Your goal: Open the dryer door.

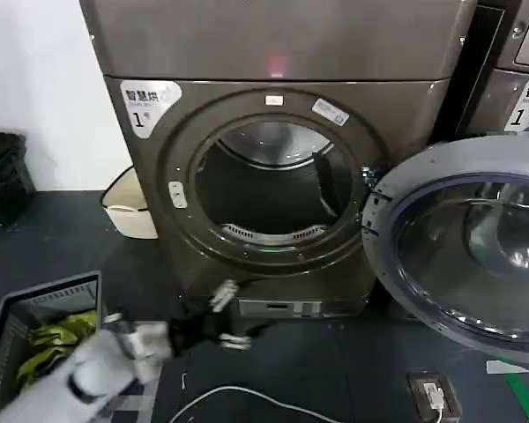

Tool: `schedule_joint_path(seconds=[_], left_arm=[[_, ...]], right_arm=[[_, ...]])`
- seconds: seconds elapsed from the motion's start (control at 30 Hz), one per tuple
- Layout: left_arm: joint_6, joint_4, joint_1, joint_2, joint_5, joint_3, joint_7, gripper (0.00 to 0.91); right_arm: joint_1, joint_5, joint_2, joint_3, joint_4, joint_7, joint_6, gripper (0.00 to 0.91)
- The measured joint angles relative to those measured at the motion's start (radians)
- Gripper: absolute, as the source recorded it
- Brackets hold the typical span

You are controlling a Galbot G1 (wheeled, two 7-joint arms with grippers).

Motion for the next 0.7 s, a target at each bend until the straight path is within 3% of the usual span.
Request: schedule_joint_path(seconds=[0.3, 0.7], left_arm=[[-0.34, 0.092, 0.163, 0.17, 0.458, -0.322, -0.033, 0.907], [-0.343, 0.194, 0.234, 0.252, 1.217, -0.523, -0.197, 0.907]], right_arm=[[0.033, 0.046, -0.012, -0.065, 0.013, 0.004, 0.018, 0.907], [0.066, 0.105, -0.013, -0.129, 0.004, 0.013, 0.052, 0.907]])
